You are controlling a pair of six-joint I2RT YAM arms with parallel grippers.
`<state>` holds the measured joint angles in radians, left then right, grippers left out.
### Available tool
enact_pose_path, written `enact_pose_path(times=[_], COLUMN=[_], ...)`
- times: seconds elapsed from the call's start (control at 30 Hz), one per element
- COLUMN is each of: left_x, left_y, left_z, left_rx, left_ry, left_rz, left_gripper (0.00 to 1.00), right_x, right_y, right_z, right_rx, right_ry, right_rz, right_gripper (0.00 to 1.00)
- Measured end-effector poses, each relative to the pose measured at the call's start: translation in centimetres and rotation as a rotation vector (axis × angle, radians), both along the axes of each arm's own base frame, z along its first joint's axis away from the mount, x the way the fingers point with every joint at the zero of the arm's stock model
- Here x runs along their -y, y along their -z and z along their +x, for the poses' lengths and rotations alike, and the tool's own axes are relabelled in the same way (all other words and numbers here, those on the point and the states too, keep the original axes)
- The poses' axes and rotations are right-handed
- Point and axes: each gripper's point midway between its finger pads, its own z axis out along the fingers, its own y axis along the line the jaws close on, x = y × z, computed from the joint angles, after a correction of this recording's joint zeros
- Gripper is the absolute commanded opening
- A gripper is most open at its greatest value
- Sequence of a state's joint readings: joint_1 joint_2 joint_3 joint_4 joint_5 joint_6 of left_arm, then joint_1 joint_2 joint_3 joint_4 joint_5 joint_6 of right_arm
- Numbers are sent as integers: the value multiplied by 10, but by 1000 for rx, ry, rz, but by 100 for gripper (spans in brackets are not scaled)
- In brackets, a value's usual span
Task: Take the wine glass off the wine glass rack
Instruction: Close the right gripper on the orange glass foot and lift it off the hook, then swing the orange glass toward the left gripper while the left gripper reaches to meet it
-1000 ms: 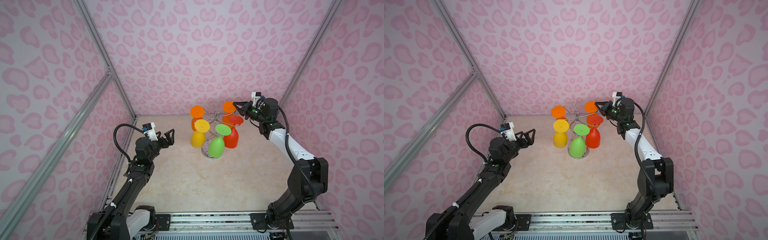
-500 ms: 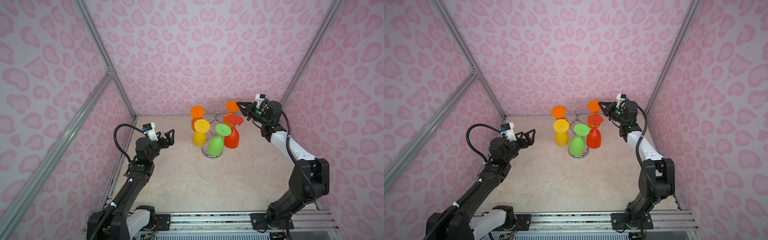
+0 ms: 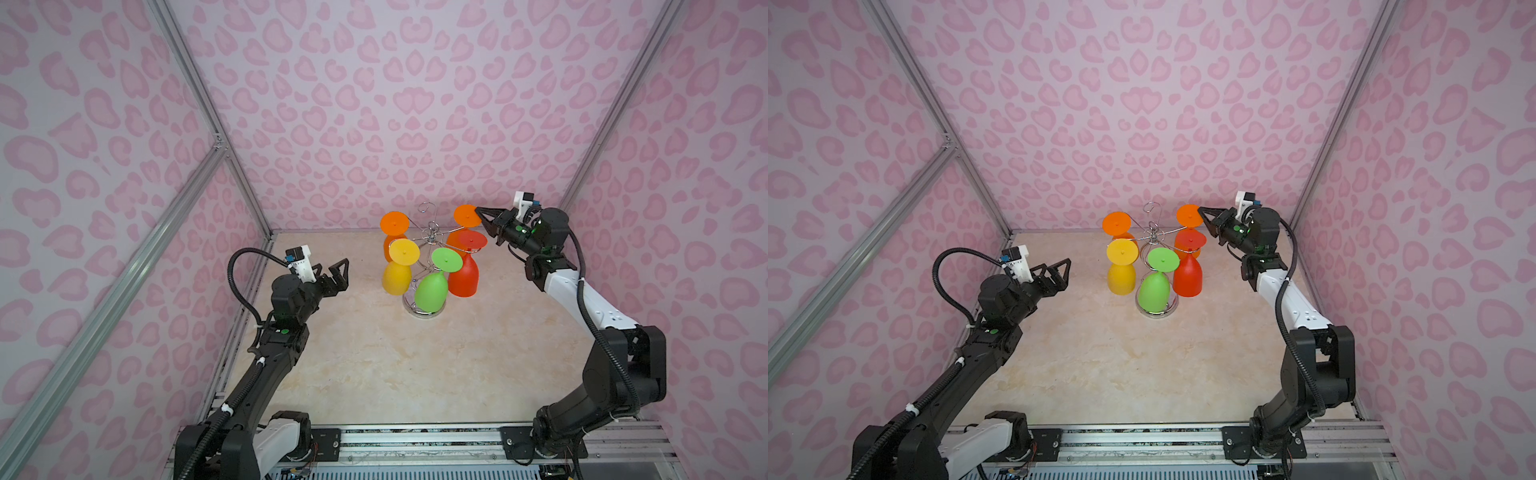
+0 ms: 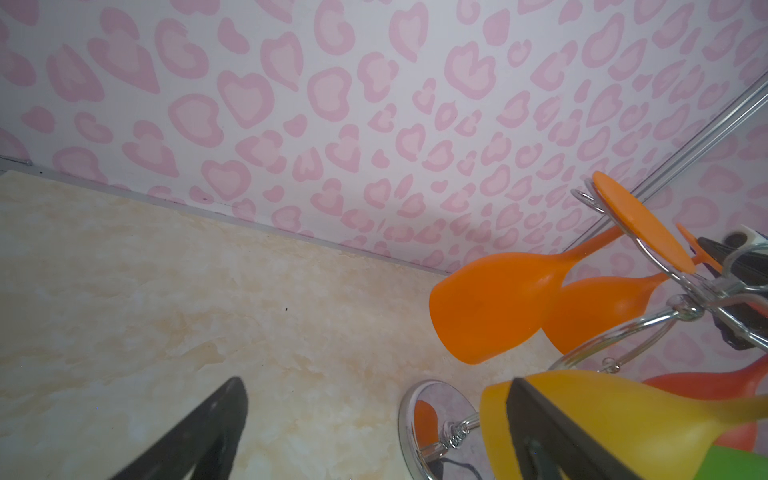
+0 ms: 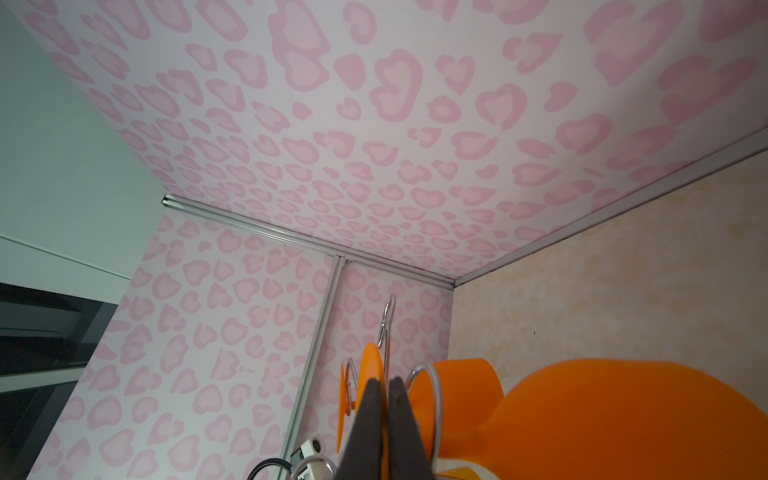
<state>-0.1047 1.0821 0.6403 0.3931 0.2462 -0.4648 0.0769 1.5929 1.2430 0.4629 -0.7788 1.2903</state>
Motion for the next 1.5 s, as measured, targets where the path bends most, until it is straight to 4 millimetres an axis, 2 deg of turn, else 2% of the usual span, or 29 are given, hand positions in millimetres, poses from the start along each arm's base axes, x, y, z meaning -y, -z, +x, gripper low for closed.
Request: enact_pose_path(times=[0.27,0.47,0.7,1.07,1.27,1.5], left_x=[0,0,0,0,0,0], left_y=[3,3,4,4,-1,-14], left_z=[0,1,1,1,-2,-10], left_rx=[-7,-8,-10,-8,6,40], left_ry=[0,0,0,1,2,10], left_rz=[0,0,1,4,6,16], left_gripper=[99,99,99,99,99,99], right_x=[-16,-23,-35,-42,-25,15], right_y=[-2,-11,-14,-18,-10,-20], right_z=[-8,-10,0,21,38,48], right_rx=[7,26,23,25,17,44], right_ry=[-42,-59,-82,-89,-43,56], right_rz=[1,5,16,31,32,35], right_gripper=[0,0,0,0,0,0])
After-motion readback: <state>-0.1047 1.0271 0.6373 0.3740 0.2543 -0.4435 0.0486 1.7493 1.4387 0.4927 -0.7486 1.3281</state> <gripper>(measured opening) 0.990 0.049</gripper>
